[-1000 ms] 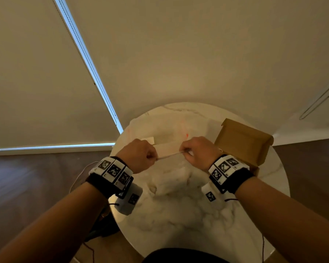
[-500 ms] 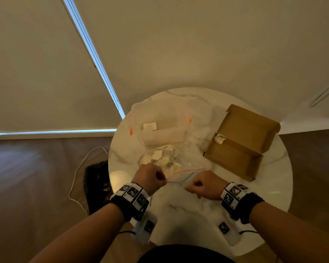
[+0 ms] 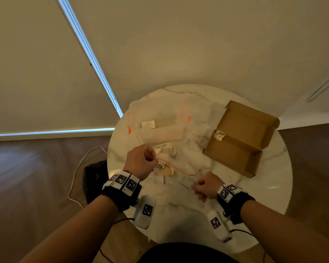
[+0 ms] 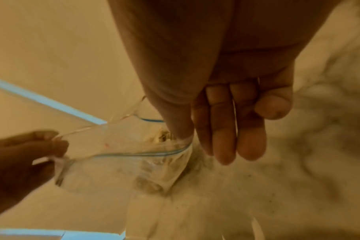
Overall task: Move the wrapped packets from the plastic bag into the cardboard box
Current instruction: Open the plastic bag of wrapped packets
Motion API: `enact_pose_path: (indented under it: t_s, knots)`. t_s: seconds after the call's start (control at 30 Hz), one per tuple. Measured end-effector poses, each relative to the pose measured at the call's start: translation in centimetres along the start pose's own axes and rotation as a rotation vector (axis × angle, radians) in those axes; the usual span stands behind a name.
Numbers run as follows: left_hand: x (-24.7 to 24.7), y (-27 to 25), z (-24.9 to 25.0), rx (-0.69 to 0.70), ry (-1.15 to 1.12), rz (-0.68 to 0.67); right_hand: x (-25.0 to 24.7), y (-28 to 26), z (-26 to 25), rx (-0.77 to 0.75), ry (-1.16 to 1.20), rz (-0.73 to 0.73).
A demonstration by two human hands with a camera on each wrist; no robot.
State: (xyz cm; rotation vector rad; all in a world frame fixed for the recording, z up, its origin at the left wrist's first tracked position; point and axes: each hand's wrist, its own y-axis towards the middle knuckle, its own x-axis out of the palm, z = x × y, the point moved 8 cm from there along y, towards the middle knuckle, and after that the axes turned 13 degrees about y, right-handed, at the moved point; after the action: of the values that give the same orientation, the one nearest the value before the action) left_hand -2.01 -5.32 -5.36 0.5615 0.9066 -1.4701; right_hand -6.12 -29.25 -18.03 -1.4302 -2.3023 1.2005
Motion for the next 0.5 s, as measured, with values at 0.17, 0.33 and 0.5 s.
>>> enact_pose_path:
  t_s: [0.17,0.33,0.5]
  knots:
    - [1.0,0.2,1.6,0.275,0.215,-0.026,-2.1,-3.5,-5.2,-0.388,-0.369,0.134]
    - [2.6,0.1,2.7,0.339,0.28,-0.046,1.7,-8.0,-11.2,-0.939,-0.489,0.146]
    - [0.6,0.5,3.7,0.368,0.271,0.101,5.5,-4.4,-3.7,-0.519,-1.03,-0.192]
